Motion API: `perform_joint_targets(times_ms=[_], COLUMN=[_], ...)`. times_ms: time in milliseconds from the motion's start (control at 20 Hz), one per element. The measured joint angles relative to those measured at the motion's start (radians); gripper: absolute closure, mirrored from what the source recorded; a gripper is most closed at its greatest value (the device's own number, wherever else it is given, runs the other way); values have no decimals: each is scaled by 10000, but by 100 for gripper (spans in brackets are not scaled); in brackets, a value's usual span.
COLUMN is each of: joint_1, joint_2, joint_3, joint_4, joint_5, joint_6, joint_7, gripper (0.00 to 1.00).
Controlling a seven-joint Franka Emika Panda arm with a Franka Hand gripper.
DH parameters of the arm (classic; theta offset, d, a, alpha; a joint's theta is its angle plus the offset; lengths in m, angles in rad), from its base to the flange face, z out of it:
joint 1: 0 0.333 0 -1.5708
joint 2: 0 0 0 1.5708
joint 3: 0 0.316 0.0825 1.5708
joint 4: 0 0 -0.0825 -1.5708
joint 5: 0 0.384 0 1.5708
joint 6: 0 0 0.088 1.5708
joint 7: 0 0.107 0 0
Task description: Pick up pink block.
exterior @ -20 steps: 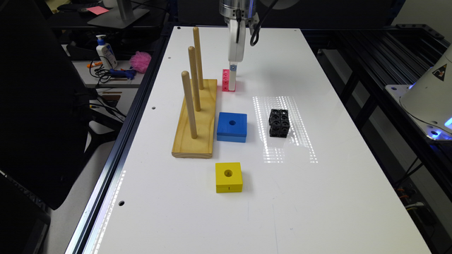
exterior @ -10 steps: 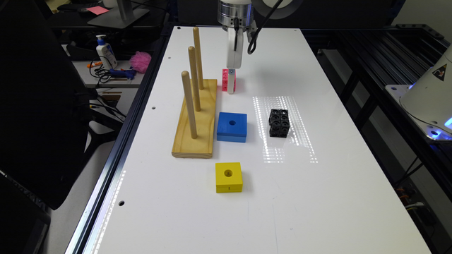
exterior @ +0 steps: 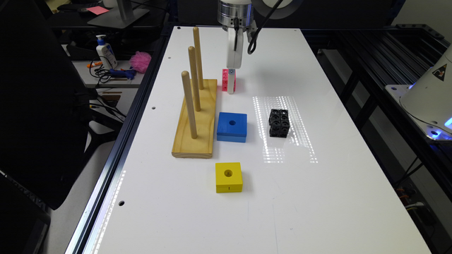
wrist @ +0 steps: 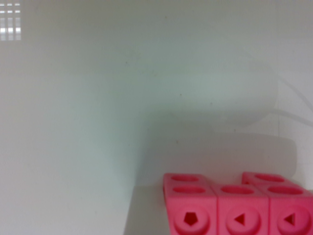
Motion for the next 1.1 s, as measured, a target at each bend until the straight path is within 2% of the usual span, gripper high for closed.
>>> perform_joint_targets(times_ms=[150, 500, 950, 1100], joint_1=[-1, -1, -1, -1], joint_2=[-62, -804, -2062, -2304], joint_3=[-1, 0, 1, 2], joint_4=[0, -6, -19, -22], joint_5=[0, 0, 0, 0], joint_6=[-27, -769, -2030, -2264], joint_7=[0, 0, 0, 0], gripper=[100, 100, 100, 100])
